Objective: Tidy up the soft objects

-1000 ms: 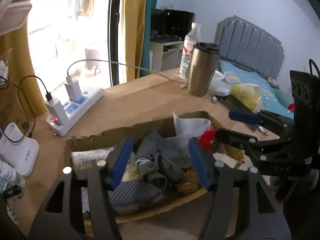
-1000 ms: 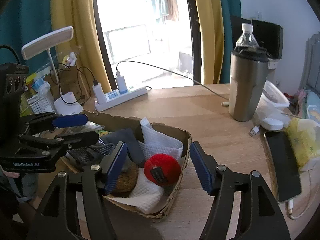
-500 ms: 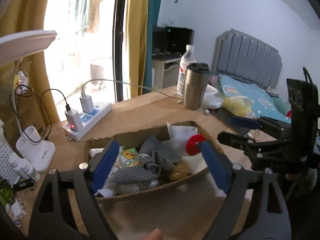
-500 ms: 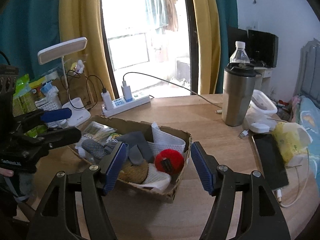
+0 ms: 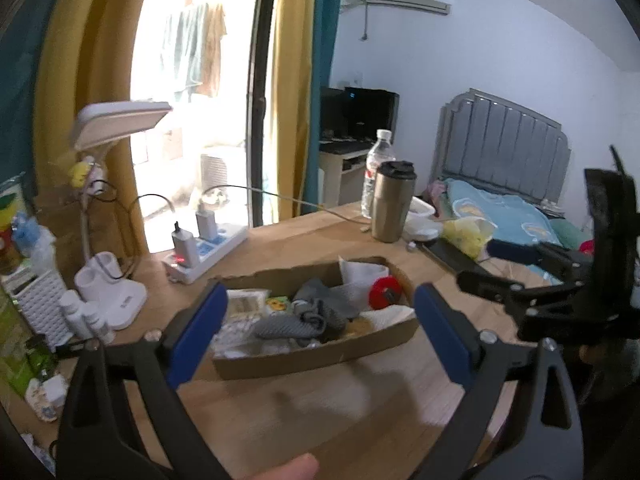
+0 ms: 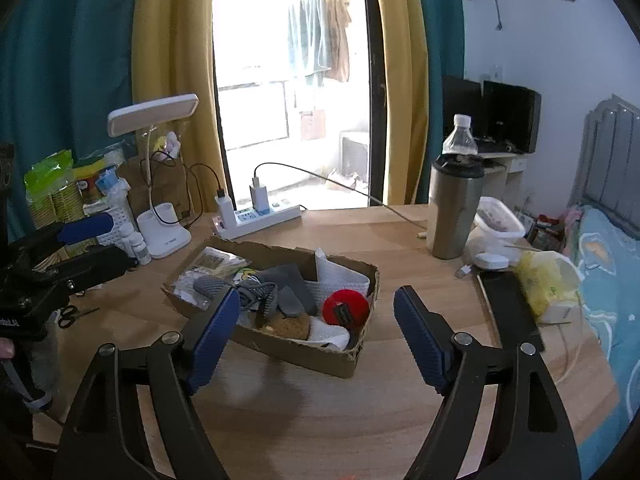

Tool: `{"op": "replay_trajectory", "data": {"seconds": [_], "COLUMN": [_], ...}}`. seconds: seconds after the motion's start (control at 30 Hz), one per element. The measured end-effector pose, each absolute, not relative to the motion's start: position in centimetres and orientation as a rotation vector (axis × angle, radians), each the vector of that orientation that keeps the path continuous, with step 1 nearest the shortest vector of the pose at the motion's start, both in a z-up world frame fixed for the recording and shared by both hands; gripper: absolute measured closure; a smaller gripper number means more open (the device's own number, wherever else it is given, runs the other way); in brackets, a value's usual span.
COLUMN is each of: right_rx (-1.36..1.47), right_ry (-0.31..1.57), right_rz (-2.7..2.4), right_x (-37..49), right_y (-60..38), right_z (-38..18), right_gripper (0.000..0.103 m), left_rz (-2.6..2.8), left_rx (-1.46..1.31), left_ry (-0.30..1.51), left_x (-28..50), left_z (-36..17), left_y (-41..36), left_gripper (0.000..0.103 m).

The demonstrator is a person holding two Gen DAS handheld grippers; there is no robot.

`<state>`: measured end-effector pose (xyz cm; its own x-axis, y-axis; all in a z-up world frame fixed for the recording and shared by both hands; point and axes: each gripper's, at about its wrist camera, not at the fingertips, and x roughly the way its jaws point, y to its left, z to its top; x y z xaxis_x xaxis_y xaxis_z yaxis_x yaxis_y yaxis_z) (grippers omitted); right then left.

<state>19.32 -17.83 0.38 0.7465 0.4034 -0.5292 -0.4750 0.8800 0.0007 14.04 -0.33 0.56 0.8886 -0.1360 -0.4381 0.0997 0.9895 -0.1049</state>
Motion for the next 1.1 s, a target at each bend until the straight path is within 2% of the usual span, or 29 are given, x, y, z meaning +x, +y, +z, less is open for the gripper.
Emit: {"op": "replay_trajectory", "data": {"seconds": [1.1], "right_rx": [-0.176], "right_ry": [0.373], "right_rz": [0.375], "right_x": [5.3], "right_y": [-18.2], "right_z": [4.3], "right_gripper": [0.020], "left_rz": [0.024], "left_rx": [-0.092], "left_ry": [0.350], "left_x": [1.4], "left_z": [2.1], "left_y": [-0.7], "left_gripper": [0.007]}}
